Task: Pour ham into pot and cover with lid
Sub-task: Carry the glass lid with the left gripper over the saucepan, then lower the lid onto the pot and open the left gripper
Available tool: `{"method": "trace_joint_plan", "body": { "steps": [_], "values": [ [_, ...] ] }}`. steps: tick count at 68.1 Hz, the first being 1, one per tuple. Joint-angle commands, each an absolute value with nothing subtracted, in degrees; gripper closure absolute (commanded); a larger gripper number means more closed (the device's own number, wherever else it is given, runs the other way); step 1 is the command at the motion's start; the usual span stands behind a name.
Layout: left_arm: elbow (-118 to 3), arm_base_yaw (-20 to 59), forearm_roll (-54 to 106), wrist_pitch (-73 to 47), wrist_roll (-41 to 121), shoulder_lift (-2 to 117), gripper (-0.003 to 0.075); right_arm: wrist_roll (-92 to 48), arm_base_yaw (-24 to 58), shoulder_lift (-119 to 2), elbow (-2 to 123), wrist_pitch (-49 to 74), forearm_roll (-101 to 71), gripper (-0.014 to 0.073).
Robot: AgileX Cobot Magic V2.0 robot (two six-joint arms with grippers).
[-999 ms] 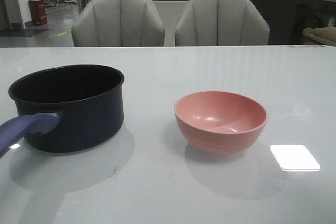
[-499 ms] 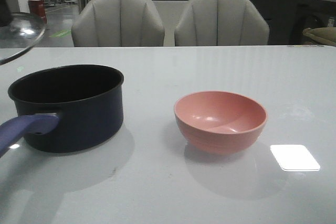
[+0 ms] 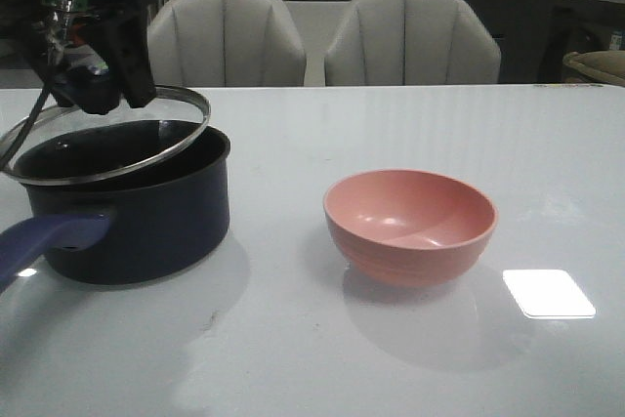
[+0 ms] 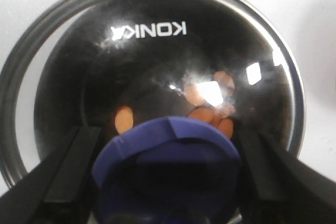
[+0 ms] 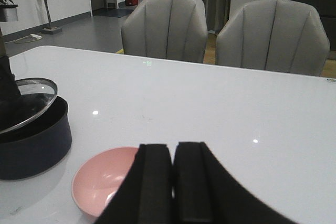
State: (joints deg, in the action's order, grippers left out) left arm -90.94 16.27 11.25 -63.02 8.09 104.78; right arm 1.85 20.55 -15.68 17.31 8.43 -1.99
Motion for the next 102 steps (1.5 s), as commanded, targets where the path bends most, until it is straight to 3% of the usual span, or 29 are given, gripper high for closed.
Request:
{"method": "trace_joint_plan", "body": {
  "steps": [1,45,87,97,102],
  "values": [
    [-95.21,16.81,12.55,-62.00,8.25,103.41,0.0334,1.26,20.55,-16.03,18.82,4.22,-1.92,0.0447],
    [-99.88,16.81,10.36,-72.81,8.36,107.46,0.0334,1.26,20.55,-16.03,18.82,4.22,-1.92,0.0447],
    [-100.29,18.46,7.76,-72.81,8.36,107.35,0.0331,1.26,20.55,-16.03,18.82,4.22,-1.92,0.0447],
    [-100.29,18.46,7.39,-72.81,8.36,107.35,0.0241,1.26,20.55,-16.03,18.82,4.22,-1.92,0.0447],
    [-100.29,18.46,7.39,-72.81,8.36,107.35,0.0129,1.26,20.55,-16.03,18.82,4.22,-1.92,0.0447]
  ]
}}
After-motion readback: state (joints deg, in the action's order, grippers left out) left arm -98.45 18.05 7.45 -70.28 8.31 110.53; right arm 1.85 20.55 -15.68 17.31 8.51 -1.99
